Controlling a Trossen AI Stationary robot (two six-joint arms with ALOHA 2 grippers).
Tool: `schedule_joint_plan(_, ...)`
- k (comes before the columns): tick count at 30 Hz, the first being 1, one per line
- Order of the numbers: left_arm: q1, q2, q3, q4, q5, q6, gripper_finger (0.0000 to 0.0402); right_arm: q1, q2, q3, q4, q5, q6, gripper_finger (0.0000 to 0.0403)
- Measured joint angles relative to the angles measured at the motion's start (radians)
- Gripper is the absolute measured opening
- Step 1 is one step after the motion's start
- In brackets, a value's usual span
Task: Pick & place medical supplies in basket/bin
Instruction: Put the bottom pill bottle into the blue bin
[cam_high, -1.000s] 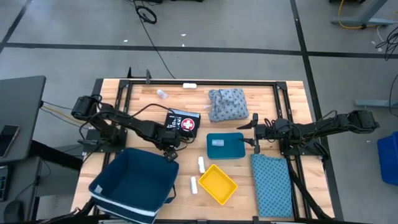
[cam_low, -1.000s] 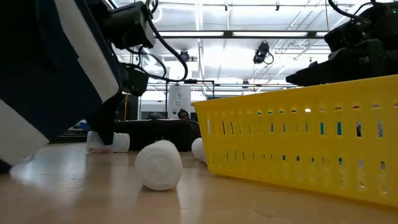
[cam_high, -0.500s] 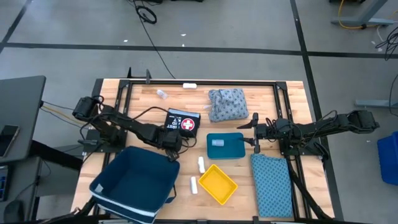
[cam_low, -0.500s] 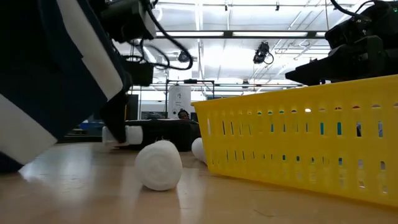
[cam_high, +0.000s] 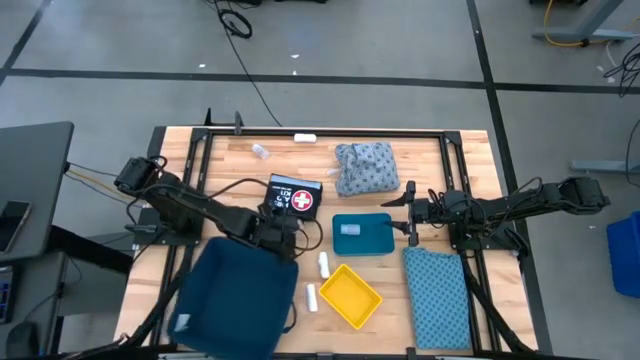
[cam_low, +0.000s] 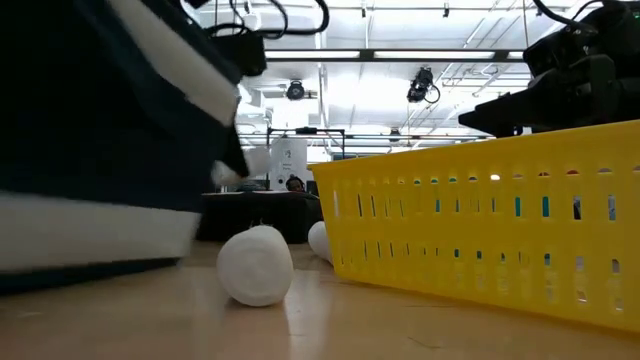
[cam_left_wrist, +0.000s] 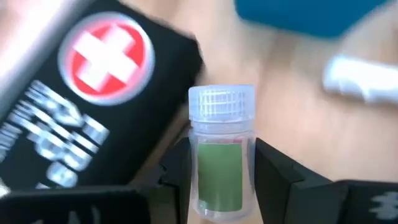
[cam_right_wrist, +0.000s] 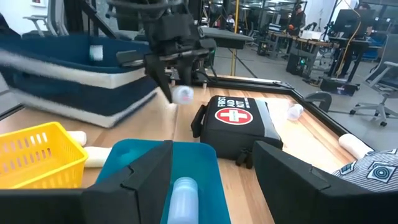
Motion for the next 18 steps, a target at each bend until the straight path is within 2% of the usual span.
schedule_joint_plan(6, -0.006, 0.000, 0.025, 0.004, -0.176, 0.032, 0.0121, 0.000, 0.000, 0.000, 0.002, 0.000, 0.000, 0.0233)
schedule_joint_plan(8, -0.006, 0.000, 0.028, 0.023, -0.205, 0.048, 0.0121, 0.000, 0.000, 0.000, 0.002, 0.000, 0.000, 0.0233)
schedule_joint_plan(14, -0.005, 0.000, 0.028, 0.164, -0.209, 0.166, 0.0121, 0.000, 0.000, 0.000, 0.020, 0.000, 0.000, 0.0233)
schedule_joint_plan(18, 0.015, 0.000, 0.028, 0.304, -0.124, 0.298, 0.0121, 0.000, 0.000, 0.000, 0.060, 0.000, -0.003, 0.0233)
